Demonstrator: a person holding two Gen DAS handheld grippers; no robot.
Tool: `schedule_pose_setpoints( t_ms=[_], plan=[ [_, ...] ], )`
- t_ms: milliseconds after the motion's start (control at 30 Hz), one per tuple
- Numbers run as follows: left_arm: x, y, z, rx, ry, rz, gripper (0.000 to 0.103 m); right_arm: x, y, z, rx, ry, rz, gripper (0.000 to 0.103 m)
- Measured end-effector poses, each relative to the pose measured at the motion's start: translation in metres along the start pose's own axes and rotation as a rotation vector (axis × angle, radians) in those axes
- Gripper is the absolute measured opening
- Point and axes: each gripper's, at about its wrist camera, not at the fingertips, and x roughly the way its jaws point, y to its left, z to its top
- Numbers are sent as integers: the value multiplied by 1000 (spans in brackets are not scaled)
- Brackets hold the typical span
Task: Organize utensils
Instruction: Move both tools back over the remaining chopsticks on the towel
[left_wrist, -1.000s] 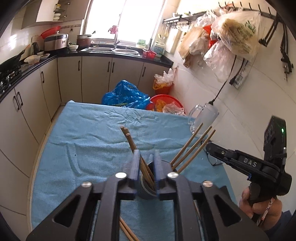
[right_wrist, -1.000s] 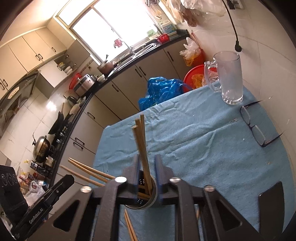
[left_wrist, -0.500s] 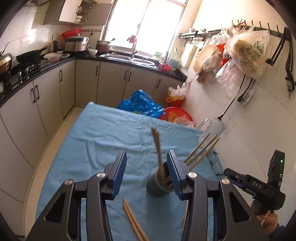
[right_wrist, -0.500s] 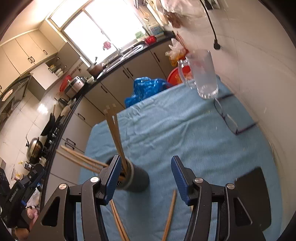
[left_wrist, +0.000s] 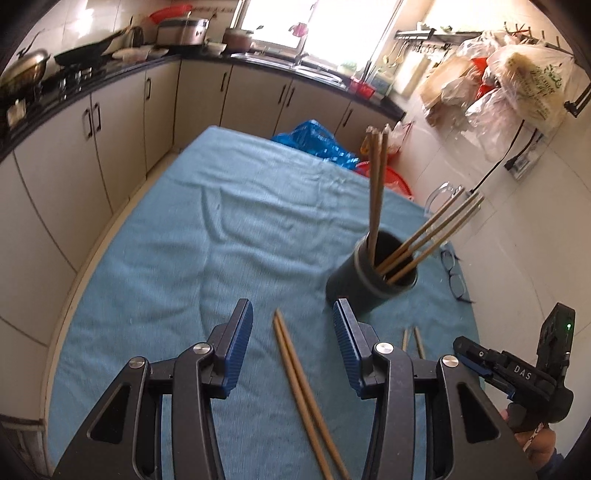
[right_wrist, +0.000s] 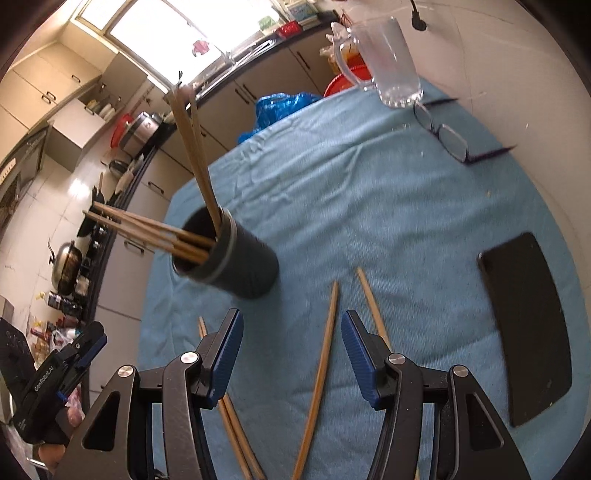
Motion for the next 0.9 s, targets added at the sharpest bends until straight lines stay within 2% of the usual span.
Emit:
schedule_pose_setpoints(
  t_ms=[300, 467, 733, 900],
  plan=[
    [22, 4, -34, -11, 107, 11, 44, 20, -10, -20, 5, 75, -39, 58],
    [34, 8, -50, -12, 170, 21, 44, 38, -13, -28, -6, 126, -64, 45],
    [39, 17, -55, 0, 215, 25, 44, 70, -9, -27, -45, 188, -122, 25],
    [46, 21, -58, -6, 252, 12, 43, 85, 2, -23, -98, 196, -159, 22]
  ],
)
